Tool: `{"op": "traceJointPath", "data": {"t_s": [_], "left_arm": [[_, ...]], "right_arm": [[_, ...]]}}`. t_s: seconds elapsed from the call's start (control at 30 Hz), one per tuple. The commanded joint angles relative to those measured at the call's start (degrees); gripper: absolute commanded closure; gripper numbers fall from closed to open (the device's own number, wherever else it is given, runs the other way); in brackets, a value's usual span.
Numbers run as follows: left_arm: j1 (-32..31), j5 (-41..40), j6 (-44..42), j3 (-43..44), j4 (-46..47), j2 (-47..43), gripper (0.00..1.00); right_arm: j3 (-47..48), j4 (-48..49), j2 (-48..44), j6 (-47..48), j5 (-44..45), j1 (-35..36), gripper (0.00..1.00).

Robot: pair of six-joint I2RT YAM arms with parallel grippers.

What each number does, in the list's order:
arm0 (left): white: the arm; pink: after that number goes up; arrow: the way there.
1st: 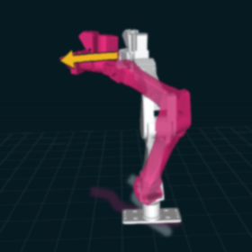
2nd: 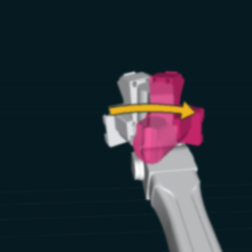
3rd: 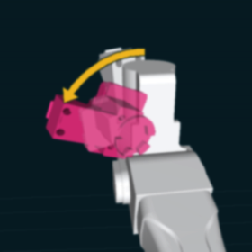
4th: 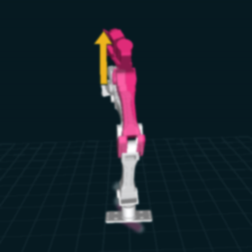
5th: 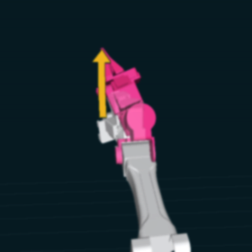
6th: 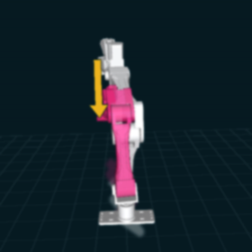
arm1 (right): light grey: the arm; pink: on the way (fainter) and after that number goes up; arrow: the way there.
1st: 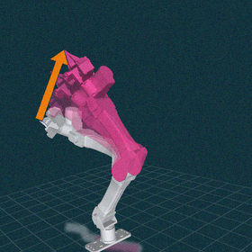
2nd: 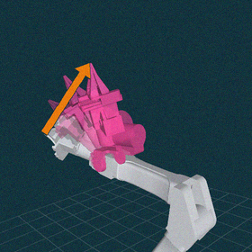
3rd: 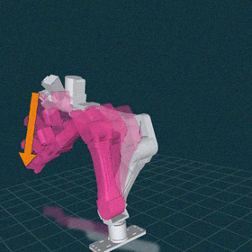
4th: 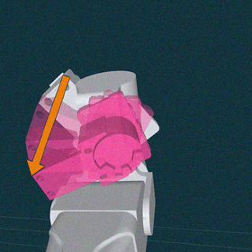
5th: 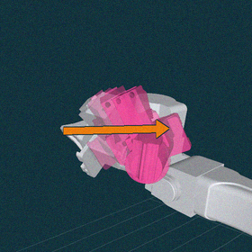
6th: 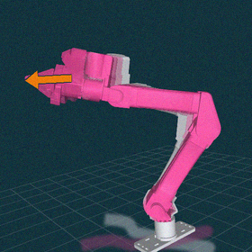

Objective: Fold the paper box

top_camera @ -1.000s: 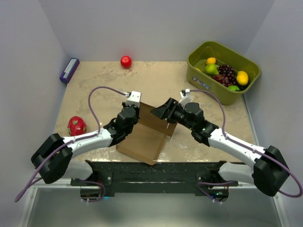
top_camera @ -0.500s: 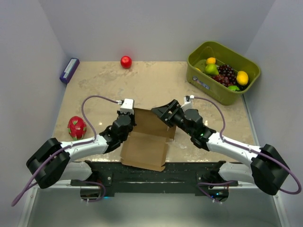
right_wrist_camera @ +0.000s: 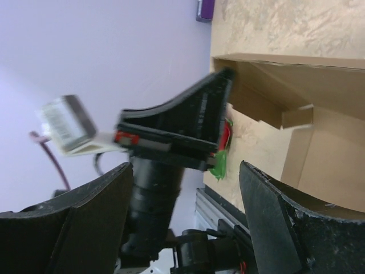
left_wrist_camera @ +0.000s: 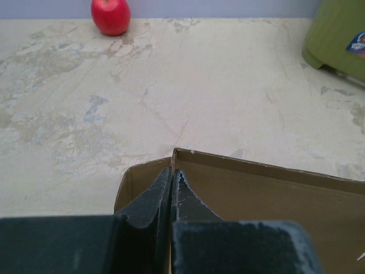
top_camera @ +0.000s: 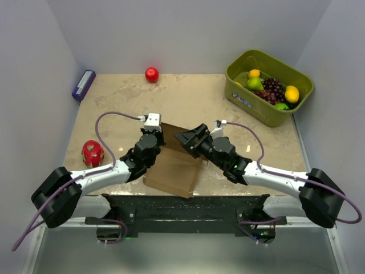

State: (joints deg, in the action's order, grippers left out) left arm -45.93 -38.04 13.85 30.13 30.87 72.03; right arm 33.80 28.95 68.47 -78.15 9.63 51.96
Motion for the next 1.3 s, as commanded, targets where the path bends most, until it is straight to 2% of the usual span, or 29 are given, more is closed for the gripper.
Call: {"op": "traceJointPath", "data": {"t_s": [0.0, 0.33, 0.57, 0.8, 0.97, 1.07, 1.2, 1.27], "left_arm": [[-0.3, -2.57, -1.89, 1.6, 6.12, -1.36, 1.0], [-0.39, 2.79, -5.14, -6.57, 18.95, -3.47, 1.0], [-1.88, 4.12, -7.52, -10.7, 27.13, -1.19, 1.0], [-3.2, 4.03, -8.83, -14.75, 33.36, -0.05, 1.0], [-4.08, 3.85, -10.15, -17.2, 36.18, 0.66, 1.0], [-4.52, 3.33, -10.86, -18.78, 38.82, 0.83, 1.0], [-4.78, 3.15, -11.73, -19.06, 38.83, 1.01, 1.0], [-5.04, 3.32, -12.0, -19.14, 38.91, 0.92, 1.0]], "right_arm": [[1.53, 4.89, 3.25, -5.69, 6.88, 0.42, 0.22], [1.36, 1.28, 4.92, -10.53, 22.18, 0.33, 0.21], [1.79, 0.14, 7.64, -13.6, 27.81, -0.02, 0.22], [2.76, -1.0, 10.8, -15.72, 28.96, -0.37, 0.28], [3.02, 0.4, 14.41, -17.3, 26.85, -0.37, 0.35], [3.02, 1.11, 16.16, -17.82, 25.97, -0.29, 0.43], [2.23, 4.18, 18.19, -18.88, 24.04, -0.29, 0.59], [2.15, 5.41, 18.46, -18.88, 23.68, -0.29, 0.63]]}}
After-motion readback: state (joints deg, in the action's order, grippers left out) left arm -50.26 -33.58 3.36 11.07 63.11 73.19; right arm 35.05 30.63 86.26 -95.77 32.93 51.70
